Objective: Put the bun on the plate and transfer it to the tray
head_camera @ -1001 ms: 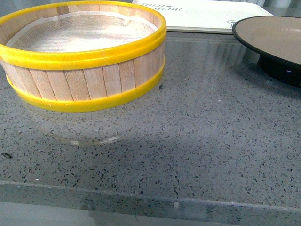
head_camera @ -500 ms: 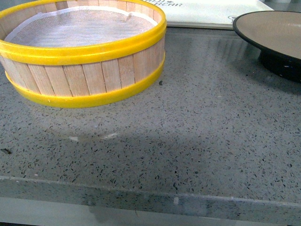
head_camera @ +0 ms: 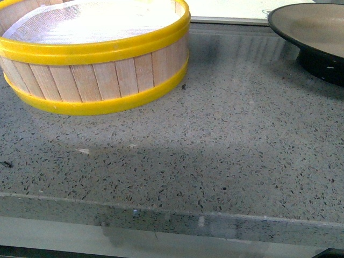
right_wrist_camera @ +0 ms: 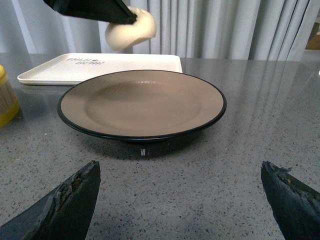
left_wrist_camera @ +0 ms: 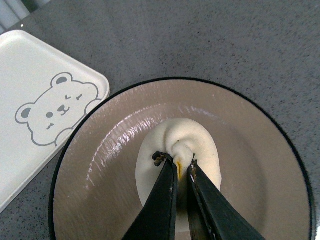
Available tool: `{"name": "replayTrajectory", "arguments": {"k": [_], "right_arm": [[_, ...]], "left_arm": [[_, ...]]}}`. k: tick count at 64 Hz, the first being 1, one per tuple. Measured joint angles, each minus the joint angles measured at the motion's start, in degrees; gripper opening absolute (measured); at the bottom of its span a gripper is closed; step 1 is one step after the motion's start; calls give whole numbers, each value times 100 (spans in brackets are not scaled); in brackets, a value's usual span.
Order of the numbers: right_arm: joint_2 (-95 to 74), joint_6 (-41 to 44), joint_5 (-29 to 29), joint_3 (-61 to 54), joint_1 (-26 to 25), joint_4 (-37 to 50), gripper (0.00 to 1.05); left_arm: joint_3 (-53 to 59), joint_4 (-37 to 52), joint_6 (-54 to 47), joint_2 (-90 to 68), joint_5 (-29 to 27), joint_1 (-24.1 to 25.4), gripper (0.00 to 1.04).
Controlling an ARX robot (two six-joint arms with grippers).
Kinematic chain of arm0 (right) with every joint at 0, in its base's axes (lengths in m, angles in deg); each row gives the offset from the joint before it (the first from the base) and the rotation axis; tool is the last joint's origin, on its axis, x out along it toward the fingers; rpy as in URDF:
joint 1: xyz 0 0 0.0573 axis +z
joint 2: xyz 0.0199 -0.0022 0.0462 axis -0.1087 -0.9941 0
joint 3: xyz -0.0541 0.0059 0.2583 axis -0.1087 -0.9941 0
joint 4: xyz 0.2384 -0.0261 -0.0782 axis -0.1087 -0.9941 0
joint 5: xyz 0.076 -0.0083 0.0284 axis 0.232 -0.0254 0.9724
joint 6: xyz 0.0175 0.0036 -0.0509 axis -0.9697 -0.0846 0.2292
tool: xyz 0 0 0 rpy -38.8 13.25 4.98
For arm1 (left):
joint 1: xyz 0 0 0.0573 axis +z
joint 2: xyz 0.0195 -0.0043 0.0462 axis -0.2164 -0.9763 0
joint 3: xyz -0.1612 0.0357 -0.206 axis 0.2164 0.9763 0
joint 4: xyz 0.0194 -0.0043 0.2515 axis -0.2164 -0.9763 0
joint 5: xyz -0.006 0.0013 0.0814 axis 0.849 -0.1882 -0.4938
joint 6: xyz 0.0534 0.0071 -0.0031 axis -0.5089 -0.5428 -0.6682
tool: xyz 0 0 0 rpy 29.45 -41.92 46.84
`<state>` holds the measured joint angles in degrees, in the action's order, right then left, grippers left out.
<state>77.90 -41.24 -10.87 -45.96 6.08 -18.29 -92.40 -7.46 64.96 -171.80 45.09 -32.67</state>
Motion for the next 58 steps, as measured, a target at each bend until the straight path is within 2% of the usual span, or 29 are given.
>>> {"name": "replayTrajectory", "arguments": {"k": [24, 58], "right_arm": [[0, 0, 0, 0, 0, 0, 96], [0, 0, 0, 0, 0, 0, 96]], "left_arm": [[-76, 61, -426, -492, -579, -28, 4], [24, -48, -243, -490, -210, -166, 4]]}}
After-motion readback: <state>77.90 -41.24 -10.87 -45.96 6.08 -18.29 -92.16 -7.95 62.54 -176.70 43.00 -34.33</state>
